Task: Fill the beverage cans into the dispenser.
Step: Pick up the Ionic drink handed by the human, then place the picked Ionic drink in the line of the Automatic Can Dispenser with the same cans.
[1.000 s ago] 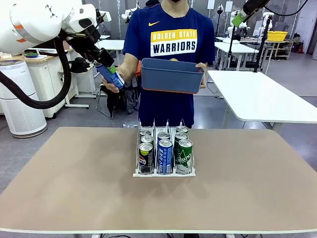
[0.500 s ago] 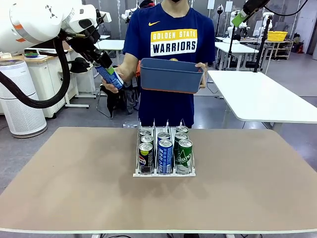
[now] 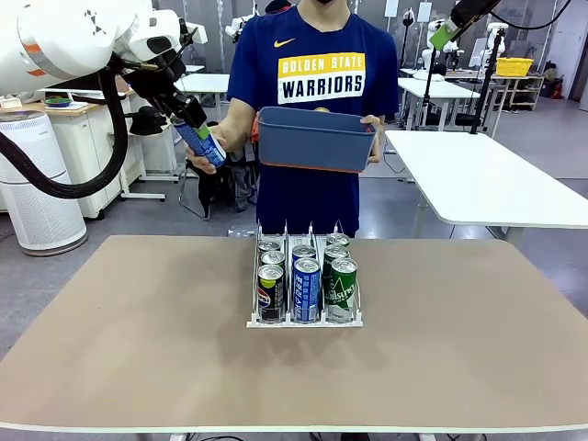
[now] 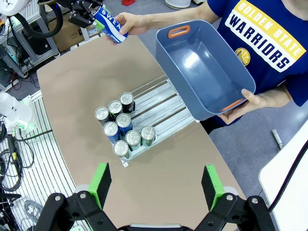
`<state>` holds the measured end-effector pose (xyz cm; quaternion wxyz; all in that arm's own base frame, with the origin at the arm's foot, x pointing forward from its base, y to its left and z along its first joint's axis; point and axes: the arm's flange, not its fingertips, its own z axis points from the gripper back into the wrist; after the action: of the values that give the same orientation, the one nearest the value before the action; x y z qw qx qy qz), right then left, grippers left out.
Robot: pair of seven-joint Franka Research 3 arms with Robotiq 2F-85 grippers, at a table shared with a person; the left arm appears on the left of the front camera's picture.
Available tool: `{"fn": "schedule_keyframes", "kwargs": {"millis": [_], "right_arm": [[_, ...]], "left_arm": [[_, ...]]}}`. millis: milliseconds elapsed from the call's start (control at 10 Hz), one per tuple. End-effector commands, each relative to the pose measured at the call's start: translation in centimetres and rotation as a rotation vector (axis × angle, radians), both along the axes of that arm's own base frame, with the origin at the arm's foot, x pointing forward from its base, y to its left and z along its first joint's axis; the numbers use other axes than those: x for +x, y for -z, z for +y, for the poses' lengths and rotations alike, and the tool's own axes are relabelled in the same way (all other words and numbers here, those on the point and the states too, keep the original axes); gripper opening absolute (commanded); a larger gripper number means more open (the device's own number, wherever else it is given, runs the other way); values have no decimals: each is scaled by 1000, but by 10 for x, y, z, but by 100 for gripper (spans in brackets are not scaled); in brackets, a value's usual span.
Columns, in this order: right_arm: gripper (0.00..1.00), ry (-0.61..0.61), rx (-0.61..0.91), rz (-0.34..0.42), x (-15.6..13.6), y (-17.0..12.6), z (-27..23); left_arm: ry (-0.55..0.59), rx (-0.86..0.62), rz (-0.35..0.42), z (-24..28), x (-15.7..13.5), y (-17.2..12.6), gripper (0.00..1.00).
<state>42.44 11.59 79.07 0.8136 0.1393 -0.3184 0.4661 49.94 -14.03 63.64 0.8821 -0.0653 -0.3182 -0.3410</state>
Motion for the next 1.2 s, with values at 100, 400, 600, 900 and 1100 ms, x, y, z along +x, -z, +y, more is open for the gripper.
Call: {"fn": "schedule_keyframes", "kwargs": {"millis": [100, 400, 600, 900, 1100], "right_arm": [[100, 1, 0, 1, -1, 1, 0], [100, 1, 0, 1, -1, 1, 0], [100, 1, 0, 1, -1, 1, 0], [100, 1, 0, 1, -1, 1, 0], [100, 1, 0, 1, -1, 1, 0]], "left_arm": [[0, 0, 0, 0, 0, 0, 0], [0, 0, 0, 0, 0, 0, 0], [0, 0, 0, 0, 0, 0, 0], [0, 0, 0, 0, 0, 0, 0], [0, 0, 0, 0, 0, 0, 0]]}}
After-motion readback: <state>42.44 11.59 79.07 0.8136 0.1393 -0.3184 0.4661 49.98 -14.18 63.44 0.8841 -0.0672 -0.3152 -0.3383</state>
